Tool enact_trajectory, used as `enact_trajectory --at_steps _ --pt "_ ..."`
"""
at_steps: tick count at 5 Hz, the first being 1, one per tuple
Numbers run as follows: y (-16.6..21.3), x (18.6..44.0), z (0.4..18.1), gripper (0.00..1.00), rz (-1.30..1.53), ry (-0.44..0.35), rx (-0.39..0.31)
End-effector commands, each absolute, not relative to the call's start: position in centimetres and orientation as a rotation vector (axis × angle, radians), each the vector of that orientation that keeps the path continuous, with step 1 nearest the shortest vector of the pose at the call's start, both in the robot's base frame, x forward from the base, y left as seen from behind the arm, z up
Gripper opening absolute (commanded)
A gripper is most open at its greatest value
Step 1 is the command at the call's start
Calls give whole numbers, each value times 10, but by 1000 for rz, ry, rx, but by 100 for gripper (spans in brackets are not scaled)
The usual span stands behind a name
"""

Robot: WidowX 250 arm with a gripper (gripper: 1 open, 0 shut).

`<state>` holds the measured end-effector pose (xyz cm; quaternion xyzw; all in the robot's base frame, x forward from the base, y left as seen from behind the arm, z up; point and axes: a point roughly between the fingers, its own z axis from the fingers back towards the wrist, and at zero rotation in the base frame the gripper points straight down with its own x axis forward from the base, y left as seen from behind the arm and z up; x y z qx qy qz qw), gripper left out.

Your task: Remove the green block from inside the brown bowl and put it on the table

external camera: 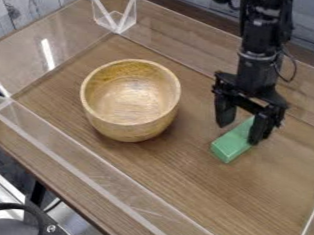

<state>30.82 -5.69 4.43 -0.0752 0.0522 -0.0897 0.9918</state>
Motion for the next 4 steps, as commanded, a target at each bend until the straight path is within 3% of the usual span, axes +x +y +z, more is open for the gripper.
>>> enact_trajectory --at_steps 1,3,4 --pt "-49 316 88 100 -163 -9 -139" --pt "-25 296 134 100 -143 -65 -100" --pt "-32 293 125 100 -163 -51 -94"
